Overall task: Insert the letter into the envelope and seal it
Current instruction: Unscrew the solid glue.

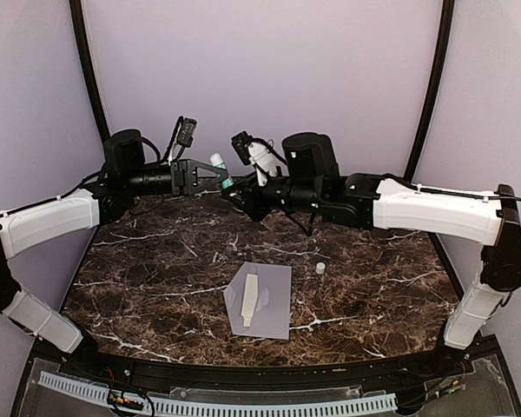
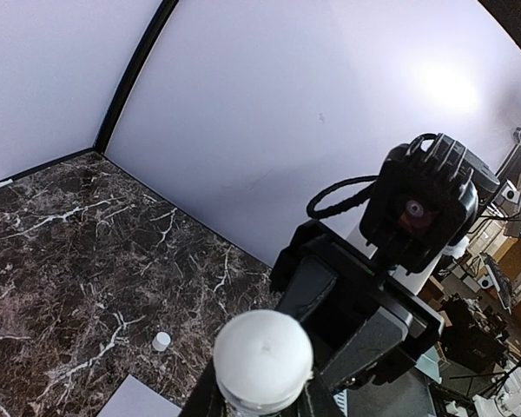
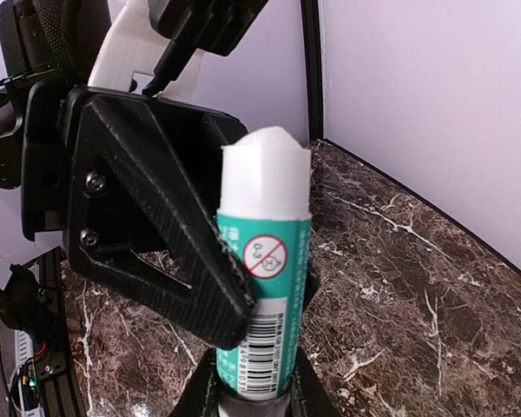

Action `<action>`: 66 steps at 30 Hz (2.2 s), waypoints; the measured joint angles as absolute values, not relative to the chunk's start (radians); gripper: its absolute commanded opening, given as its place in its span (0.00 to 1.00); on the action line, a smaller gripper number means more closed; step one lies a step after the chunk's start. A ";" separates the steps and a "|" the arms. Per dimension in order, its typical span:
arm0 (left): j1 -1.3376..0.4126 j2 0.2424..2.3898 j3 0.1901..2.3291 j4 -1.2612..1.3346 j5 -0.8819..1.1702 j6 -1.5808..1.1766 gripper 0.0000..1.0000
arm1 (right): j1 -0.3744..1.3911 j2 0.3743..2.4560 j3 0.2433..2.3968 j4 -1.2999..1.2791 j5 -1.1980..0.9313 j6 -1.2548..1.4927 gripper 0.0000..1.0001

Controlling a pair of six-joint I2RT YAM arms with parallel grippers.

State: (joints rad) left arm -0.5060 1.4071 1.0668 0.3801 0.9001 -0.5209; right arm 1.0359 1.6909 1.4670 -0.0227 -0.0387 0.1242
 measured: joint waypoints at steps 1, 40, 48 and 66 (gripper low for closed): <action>-0.506 1.407 1.067 0.380 0.900 -0.522 0.27 | 1.036 1.691 1.467 -0.022 -0.036 0.124 0.07; -0.515 1.414 1.053 0.507 1.025 -0.598 0.00 | 0.960 1.627 1.326 0.212 -0.372 0.254 0.07; -0.551 1.414 1.058 0.560 1.111 -0.566 0.00 | 0.902 1.625 1.309 0.285 -0.698 0.392 0.18; -0.553 1.411 1.058 0.407 0.950 -0.524 0.00 | 0.916 1.549 1.319 0.044 -0.392 0.246 0.70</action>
State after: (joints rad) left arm -0.5526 1.4109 1.0576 0.4072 0.9504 -0.5240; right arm 0.9157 1.5494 1.3186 0.0437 -0.3916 0.2459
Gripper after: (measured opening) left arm 0.238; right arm 0.714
